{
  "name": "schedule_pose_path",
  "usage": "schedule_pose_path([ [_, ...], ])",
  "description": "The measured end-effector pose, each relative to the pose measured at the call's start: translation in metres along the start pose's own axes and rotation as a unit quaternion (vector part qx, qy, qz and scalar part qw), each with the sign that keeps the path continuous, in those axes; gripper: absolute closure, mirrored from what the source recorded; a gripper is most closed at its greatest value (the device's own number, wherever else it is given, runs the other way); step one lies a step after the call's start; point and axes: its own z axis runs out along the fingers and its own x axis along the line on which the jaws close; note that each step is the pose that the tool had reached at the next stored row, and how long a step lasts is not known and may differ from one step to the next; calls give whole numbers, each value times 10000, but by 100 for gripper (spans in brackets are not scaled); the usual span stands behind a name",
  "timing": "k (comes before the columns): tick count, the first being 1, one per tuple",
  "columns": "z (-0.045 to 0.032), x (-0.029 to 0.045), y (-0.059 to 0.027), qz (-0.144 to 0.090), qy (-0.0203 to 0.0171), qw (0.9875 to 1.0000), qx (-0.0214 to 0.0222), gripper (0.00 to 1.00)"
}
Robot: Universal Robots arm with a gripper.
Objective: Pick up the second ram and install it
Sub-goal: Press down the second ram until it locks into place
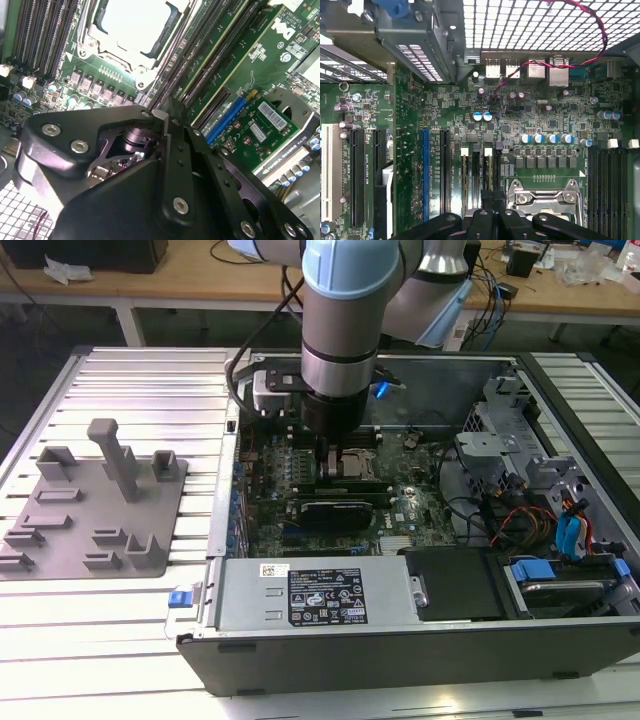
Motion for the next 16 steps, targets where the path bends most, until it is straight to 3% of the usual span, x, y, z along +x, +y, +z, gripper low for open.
schedule_pose_path([
  [2,-32,-4,-2,-1,-10,10000,7,92],
  [4,-195,-7,2,0,12,10000,1,92],
  [7,-235,-8,0,0,14,10000,0,92],
  [9,-236,-8,-111,0,15,10000,1,92],
  [10,-237,-8,-233,0,14,10000,1,92],
  [12,-239,-7,-382,-1,15,10000,1,92],
  [16,-239,-7,-408,0,14,10000,0,92],
])
